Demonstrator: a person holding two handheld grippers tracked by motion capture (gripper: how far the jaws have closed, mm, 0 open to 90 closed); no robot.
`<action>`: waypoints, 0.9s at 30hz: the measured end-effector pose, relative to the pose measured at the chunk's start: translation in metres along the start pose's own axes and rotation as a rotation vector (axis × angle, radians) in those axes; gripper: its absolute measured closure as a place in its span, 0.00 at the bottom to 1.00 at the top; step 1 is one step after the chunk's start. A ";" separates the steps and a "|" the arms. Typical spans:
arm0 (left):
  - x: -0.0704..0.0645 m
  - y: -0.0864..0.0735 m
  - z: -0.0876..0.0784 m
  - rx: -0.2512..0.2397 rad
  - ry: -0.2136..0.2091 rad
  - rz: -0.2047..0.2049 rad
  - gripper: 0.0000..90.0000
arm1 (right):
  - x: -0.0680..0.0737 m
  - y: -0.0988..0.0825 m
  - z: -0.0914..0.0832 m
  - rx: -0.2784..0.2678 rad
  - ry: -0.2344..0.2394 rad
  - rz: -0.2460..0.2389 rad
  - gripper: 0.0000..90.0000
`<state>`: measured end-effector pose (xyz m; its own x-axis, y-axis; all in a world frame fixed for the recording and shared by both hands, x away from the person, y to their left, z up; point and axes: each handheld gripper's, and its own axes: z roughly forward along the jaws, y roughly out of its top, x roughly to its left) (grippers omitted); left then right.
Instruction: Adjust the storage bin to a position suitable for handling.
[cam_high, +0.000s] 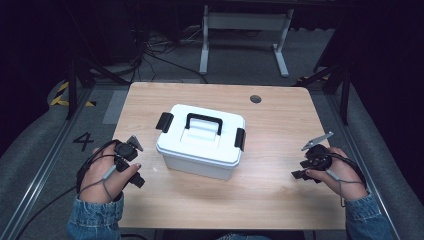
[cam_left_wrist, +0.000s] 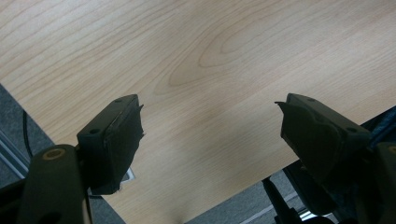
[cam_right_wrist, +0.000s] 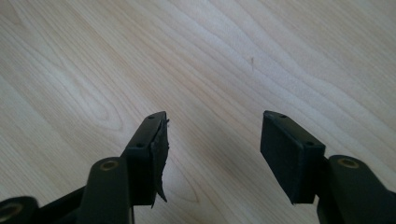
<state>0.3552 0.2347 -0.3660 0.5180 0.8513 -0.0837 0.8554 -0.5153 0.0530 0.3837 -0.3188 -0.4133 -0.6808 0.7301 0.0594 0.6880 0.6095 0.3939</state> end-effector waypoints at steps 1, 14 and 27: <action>0.000 0.001 0.000 -0.003 -0.004 0.000 0.24 | 0.001 0.000 -0.001 -0.009 -0.001 -0.001 0.48; 0.005 0.003 -0.001 -0.009 -0.002 -0.024 0.23 | 0.003 0.007 -0.001 -0.037 0.022 -0.014 0.43; 0.006 0.003 -0.001 -0.008 0.002 -0.014 0.22 | 0.012 0.024 -0.010 -0.059 0.031 -0.049 0.43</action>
<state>0.3609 0.2389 -0.3653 0.5060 0.8585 -0.0830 0.8625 -0.5026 0.0595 0.3894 -0.2982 -0.3936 -0.7214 0.6893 0.0664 0.6381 0.6245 0.4504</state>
